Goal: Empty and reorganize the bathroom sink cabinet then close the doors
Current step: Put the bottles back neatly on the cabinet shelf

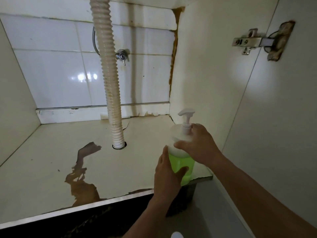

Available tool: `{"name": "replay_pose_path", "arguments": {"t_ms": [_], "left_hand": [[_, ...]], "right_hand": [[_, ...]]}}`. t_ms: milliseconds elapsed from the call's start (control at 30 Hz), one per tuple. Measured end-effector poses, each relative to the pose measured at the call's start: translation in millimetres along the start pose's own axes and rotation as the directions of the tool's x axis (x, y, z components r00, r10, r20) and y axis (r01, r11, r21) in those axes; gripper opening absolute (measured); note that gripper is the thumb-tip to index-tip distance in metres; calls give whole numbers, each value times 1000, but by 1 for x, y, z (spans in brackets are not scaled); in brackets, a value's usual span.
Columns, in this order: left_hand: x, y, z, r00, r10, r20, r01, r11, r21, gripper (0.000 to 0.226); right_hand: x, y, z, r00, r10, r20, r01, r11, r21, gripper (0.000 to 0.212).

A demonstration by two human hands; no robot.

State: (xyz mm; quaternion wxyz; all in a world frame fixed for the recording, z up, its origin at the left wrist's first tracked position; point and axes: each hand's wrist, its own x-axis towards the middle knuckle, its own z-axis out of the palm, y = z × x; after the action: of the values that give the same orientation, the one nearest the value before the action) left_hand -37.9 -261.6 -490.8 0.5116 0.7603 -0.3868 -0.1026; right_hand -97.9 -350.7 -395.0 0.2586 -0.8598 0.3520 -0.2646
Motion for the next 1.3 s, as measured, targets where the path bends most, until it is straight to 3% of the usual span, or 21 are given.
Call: {"name": "replay_pose_path", "arguments": {"t_ms": [133, 300, 533, 767, 900, 1000, 1133, 1300], "left_hand": [[24, -6, 17, 1000, -4, -4, 3, 1000, -17, 89], [73, -2, 25, 998, -27, 48, 26, 999, 22, 87], [141, 2, 37, 987, -76, 144, 61, 993, 102, 70], [165, -1, 40, 979, -61, 193, 40, 993, 108, 69], [160, 7, 25, 942, -78, 326, 11, 979, 203, 69], [140, 22, 7, 922, -42, 386, -90, 944, 318, 68], [107, 30, -19, 961, 3, 277, -99, 938, 333, 55], [53, 18, -43, 994, 70, 79, -87, 968, 236, 43]], "right_hand": [[18, 19, 20, 996, -39, -78, 33, 997, -70, 68], [68, 33, 12, 986, -147, -74, 128, 969, -212, 49], [119, 46, 18, 970, -221, -104, 150, 876, -458, 42], [148, 54, 25, 963, -267, -41, 177, 740, -649, 44], [150, 51, 27, 976, -217, 2, 160, 715, -680, 43], [149, 44, 17, 991, -103, 84, 132, 723, -678, 47], [127, 21, 16, 997, -17, 72, 53, 839, -542, 75], [42, 1, 19, 984, -143, -110, 127, 982, -141, 52]]}}
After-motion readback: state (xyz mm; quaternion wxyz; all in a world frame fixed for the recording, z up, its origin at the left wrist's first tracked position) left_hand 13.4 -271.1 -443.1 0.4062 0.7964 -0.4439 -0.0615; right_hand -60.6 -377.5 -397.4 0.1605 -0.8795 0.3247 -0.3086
